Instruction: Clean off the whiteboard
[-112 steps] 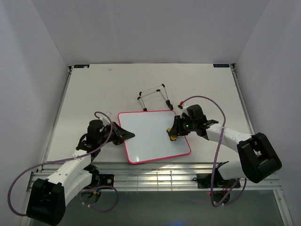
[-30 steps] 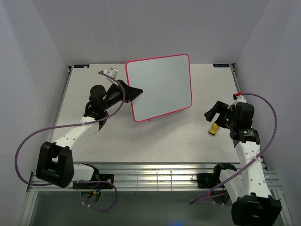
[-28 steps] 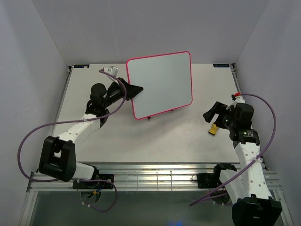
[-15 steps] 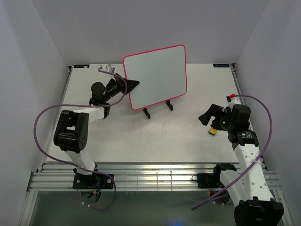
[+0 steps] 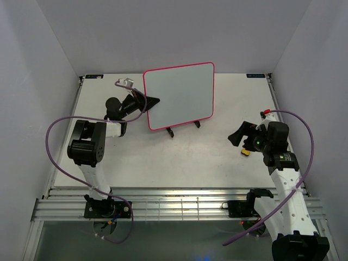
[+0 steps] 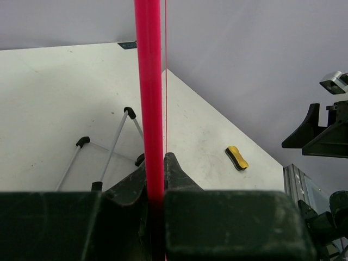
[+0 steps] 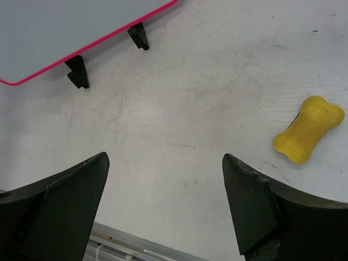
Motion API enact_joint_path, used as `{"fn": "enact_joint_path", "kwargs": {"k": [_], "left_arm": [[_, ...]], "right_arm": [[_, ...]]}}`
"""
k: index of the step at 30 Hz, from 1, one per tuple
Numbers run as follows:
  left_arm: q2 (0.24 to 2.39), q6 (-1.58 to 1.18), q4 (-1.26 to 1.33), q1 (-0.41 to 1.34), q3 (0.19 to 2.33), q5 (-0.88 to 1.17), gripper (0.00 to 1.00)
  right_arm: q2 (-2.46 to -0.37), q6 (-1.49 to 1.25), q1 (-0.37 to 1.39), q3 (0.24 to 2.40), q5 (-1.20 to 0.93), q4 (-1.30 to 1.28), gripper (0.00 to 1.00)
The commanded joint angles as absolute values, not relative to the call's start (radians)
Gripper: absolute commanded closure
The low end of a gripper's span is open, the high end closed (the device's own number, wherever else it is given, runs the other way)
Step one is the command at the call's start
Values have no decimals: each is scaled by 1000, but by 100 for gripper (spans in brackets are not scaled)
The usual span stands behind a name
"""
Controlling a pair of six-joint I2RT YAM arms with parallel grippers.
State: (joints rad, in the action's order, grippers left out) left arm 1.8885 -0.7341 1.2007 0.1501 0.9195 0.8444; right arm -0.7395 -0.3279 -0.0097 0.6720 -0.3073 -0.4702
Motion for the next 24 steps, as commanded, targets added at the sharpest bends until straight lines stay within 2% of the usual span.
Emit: {"fn": "enact_joint_path", "kwargs": {"k": [1,24], "left_arm": [[1873,-759,1408,132,969,853,100],[2029,-675,1554,72,879,942,100]], "right_arm": [[-733,-308,-2,686,-331,-457,10],[-721,-305,29,676,-348,-446,10]]}}
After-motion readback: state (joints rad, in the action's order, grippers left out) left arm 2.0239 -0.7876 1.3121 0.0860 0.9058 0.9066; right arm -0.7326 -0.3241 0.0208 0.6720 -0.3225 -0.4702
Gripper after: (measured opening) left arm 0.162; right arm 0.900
